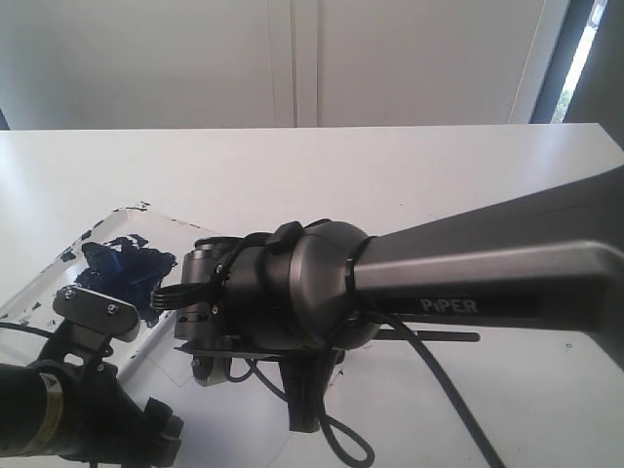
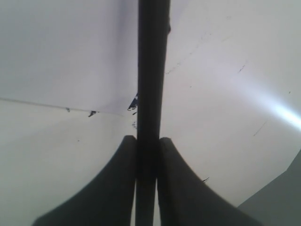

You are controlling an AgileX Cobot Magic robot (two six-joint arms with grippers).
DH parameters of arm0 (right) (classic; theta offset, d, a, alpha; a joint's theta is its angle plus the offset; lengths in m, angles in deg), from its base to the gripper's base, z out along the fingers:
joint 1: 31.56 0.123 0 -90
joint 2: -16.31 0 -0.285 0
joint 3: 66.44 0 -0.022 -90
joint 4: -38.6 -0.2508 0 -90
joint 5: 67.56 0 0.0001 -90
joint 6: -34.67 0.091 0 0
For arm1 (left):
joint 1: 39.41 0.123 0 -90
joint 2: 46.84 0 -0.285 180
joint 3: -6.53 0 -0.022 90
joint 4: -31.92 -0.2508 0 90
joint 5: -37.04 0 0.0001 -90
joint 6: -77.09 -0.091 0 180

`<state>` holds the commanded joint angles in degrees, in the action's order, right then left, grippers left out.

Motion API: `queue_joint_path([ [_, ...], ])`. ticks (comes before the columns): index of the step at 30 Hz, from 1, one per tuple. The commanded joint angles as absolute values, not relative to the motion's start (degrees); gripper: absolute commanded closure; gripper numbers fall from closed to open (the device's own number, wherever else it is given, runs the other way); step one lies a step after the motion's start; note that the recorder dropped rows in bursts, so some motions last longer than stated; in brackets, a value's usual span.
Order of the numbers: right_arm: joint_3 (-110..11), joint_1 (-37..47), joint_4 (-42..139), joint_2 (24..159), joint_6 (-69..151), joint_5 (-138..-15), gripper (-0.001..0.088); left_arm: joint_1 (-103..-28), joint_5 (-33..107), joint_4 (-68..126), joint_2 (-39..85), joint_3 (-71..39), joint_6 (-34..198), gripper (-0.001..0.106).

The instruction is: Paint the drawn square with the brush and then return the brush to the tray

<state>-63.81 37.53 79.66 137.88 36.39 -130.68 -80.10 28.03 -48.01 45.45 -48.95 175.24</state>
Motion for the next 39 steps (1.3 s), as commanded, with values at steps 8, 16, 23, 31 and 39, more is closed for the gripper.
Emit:
queue_joint_path([
  [8, -63.8, 37.7, 79.3, 137.9, 36.4, -130.6, 0.0868, -80.1, 27.6, -48.2, 48.4, -49.0, 174.8, 0.025],
  [16, -63.9, 41.5, 79.3, 138.5, 36.4, -130.0, 0.0868, -80.1, 27.6, -48.2, 48.6, -49.0, 174.8, 0.025],
  [23, -63.9, 41.4, 82.6, 139.6, 36.5, -130.5, 0.0868, -80.1, 27.1, -48.2, 48.6, -49.0, 175.0, 0.025],
  [31, -63.9, 37.3, 83.9, 139.6, 36.4, -130.2, 0.0868, -80.1, 26.9, -48.2, 48.6, -49.0, 175.0, 0.025],
  [39, -63.9, 36.4, 84.1, 139.6, 36.4, -130.2, 0.0868, -80.1, 26.2, -48.3, 48.6, -49.0, 175.0, 0.025],
])
